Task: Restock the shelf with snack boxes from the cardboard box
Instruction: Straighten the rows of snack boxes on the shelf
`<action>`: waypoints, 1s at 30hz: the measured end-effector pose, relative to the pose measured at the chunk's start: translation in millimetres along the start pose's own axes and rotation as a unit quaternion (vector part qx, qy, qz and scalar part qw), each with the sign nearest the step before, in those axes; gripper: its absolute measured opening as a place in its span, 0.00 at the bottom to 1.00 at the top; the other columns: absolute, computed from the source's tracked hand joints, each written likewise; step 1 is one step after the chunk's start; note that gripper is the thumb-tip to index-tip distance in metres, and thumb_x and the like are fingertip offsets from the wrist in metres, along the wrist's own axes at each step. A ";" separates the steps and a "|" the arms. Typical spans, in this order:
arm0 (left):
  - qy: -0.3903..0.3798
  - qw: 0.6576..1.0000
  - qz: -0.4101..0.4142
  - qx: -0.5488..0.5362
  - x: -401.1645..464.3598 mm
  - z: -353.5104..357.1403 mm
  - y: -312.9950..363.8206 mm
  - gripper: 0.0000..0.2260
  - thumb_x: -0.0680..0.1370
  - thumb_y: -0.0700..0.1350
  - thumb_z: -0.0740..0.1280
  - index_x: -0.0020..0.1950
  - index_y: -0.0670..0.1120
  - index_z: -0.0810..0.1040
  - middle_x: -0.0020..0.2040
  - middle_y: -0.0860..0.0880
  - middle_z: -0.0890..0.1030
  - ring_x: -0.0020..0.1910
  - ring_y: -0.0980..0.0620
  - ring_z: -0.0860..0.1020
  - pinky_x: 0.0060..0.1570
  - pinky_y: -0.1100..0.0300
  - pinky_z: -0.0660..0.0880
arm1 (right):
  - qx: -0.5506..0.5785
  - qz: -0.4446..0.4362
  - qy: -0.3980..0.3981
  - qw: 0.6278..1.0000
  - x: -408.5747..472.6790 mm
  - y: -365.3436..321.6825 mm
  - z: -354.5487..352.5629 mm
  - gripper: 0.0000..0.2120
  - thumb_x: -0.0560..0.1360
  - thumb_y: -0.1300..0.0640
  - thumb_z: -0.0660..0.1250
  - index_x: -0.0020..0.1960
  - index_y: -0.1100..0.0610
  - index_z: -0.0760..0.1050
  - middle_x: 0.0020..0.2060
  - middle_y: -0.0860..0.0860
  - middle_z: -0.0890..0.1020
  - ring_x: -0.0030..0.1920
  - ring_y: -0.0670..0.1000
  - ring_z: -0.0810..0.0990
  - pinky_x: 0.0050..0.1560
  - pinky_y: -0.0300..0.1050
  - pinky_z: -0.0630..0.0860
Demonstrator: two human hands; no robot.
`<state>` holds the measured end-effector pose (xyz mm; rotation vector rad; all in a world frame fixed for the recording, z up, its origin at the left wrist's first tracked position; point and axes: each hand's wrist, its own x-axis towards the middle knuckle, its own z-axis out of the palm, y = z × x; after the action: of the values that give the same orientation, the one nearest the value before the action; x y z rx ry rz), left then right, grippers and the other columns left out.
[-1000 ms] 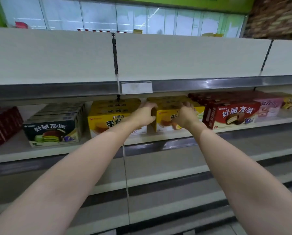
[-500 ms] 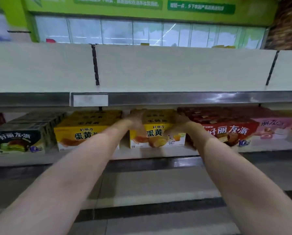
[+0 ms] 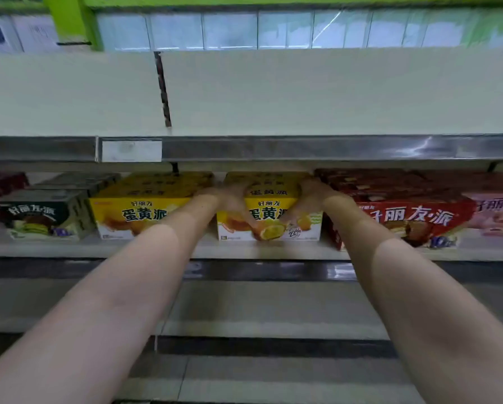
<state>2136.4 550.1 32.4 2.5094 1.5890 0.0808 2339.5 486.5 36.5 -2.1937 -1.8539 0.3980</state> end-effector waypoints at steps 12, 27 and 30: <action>0.054 0.999 0.000 0.001 -2.2 5.6 0.7 0.60 0.50 0.70 0.79 0.78 0.60 0.57 0.77 0.50 0.65 0.74 0.41 0.63 0.71 0.45 0.66 | -0.028 0.006 0.035 0.999 9.0 3.0 9.5 0.50 0.57 0.36 0.81 0.72 0.56 0.68 0.69 0.54 0.73 0.67 0.59 0.72 0.63 0.54 0.75; 0.077 0.932 -0.031 -0.354 -12.5 -3.8 -9.6 0.39 0.76 0.67 0.64 0.80 0.50 0.56 0.78 0.48 0.63 0.75 0.44 0.64 0.70 0.52 0.61 | 0.230 0.037 0.059 0.971 16.1 3.9 -7.0 0.44 0.75 0.35 0.67 0.80 0.57 0.55 0.77 0.56 0.63 0.75 0.60 0.65 0.71 0.52 0.65; 0.035 0.934 -0.053 -0.352 -0.2 -3.7 -18.3 0.40 0.77 0.61 0.67 0.81 0.50 0.50 0.80 0.47 0.57 0.77 0.44 0.60 0.73 0.50 0.58 | 0.198 0.050 0.084 0.975 23.0 3.0 -7.0 0.34 0.77 0.44 0.68 0.75 0.61 0.64 0.71 0.59 0.71 0.69 0.59 0.72 0.61 0.46 0.70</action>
<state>2119.5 558.0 32.8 1.8760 1.3819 0.6128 2348.3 508.7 40.8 -1.9825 -1.4358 0.5324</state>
